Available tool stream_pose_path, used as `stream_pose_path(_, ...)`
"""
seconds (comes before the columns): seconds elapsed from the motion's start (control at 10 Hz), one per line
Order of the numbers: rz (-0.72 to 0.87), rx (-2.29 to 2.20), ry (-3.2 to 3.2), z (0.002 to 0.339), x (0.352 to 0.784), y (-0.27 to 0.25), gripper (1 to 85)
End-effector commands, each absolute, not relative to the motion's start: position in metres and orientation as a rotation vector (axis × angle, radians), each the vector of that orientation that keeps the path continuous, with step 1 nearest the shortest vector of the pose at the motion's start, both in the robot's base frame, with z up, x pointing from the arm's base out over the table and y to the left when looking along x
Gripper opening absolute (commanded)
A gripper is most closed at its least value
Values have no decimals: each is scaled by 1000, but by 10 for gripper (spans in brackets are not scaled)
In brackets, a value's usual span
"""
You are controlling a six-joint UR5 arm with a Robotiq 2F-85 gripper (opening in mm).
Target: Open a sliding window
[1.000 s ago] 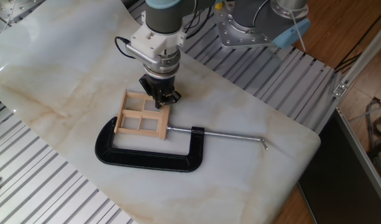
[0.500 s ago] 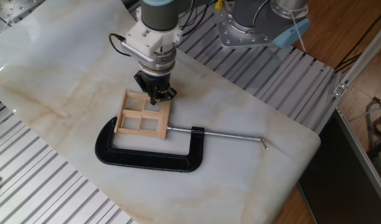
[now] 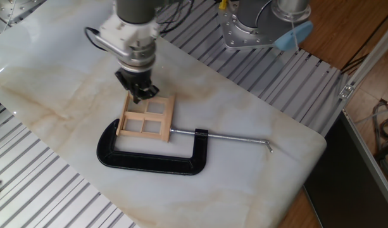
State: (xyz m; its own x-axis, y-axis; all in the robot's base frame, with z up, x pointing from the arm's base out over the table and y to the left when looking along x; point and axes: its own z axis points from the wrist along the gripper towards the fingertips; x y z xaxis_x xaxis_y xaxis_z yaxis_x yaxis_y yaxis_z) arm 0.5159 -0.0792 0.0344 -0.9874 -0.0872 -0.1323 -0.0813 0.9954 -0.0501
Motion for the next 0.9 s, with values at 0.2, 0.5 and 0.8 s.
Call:
stream_pose_path(0.2,27,-84,2943,46,535,-105,7)
stream_pose_path(0.5,6,-76,2916,46,545,-117,7)
stream_pose_path(0.8,-11,-58,2942,41,539,-121,7)
